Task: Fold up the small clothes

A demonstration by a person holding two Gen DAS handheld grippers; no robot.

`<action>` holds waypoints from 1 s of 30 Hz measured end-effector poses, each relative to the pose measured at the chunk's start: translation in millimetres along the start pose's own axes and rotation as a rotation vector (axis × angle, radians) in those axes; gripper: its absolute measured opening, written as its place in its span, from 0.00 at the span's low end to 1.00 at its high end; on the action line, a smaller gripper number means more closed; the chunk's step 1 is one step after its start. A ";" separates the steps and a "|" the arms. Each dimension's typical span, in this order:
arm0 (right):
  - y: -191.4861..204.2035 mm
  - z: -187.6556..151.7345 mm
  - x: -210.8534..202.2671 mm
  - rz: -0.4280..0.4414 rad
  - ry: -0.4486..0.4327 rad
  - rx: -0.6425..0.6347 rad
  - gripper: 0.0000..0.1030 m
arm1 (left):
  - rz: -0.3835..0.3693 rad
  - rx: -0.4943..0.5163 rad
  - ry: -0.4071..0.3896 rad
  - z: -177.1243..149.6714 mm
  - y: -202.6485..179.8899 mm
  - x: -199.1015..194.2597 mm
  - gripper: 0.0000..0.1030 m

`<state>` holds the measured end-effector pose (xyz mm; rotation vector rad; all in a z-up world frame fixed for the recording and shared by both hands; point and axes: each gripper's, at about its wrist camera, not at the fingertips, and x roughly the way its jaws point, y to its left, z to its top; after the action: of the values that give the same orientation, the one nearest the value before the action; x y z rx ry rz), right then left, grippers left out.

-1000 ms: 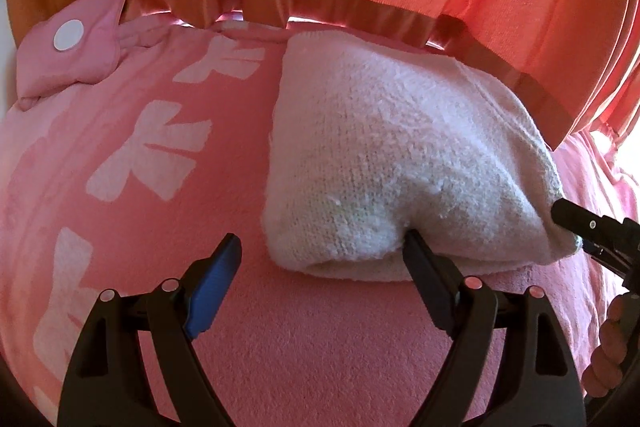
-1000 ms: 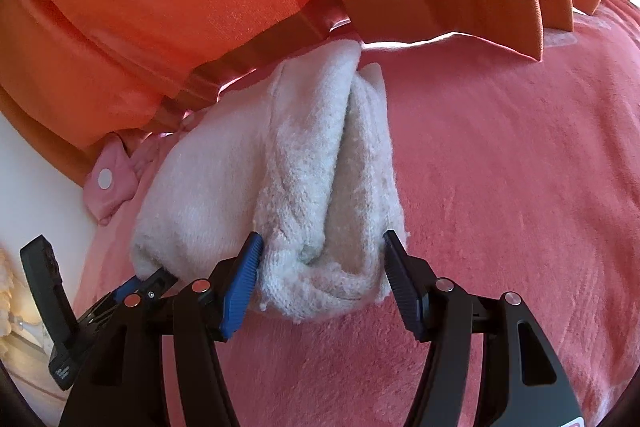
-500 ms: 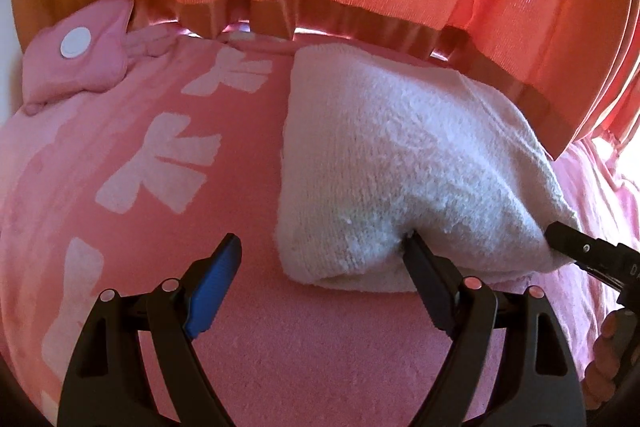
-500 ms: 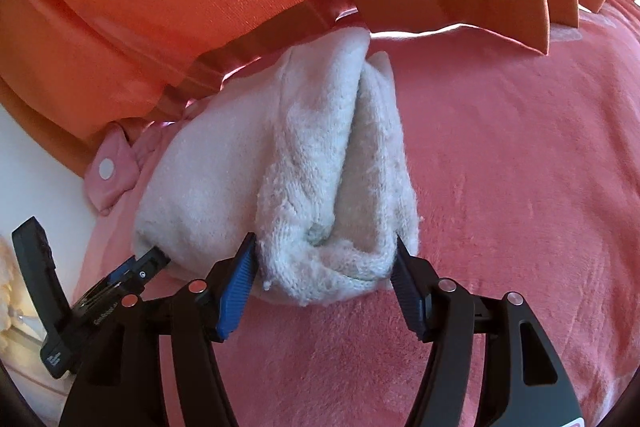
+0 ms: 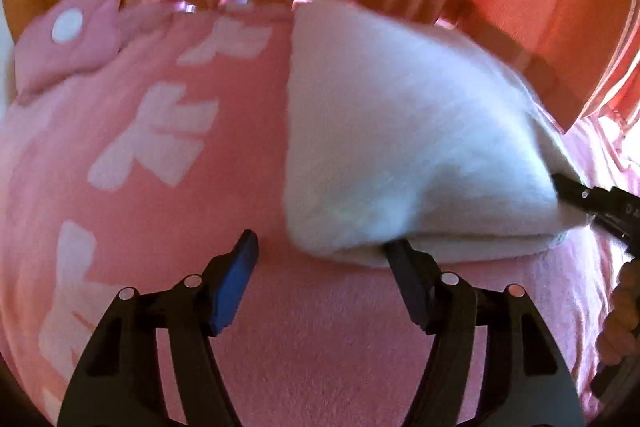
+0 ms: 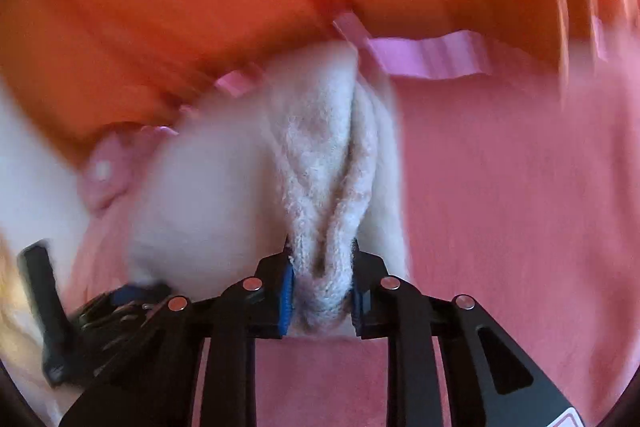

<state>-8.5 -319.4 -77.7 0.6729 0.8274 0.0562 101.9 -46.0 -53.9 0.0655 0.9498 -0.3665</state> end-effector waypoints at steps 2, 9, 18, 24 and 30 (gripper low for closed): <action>12.8 4.5 -13.4 -0.016 -0.047 -0.087 0.20 | 0.003 0.005 -0.004 0.3 0.1 -0.6 0.61; -3.2 -12.3 -25.3 -0.047 0.004 -0.044 0.50 | -0.015 -0.002 -0.028 -1.4 4.7 -12.6 0.62; -2.2 -11.8 9.6 -0.082 0.103 -0.092 0.62 | 0.017 -0.036 -0.013 3.1 19.2 4.8 0.69; 28.0 10.5 -25.9 -0.020 -0.068 -0.159 0.18 | -0.113 -0.082 -0.043 8.4 18.6 -10.6 0.22; -12.4 1.8 11.4 -0.085 0.061 -0.066 0.19 | -0.101 -0.074 -0.011 -1.7 19.3 5.9 0.24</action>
<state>-1.9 -326.7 -91.5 0.5753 0.9079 0.0276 110.1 -29.2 -61.6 -0.0522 0.9573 -0.4237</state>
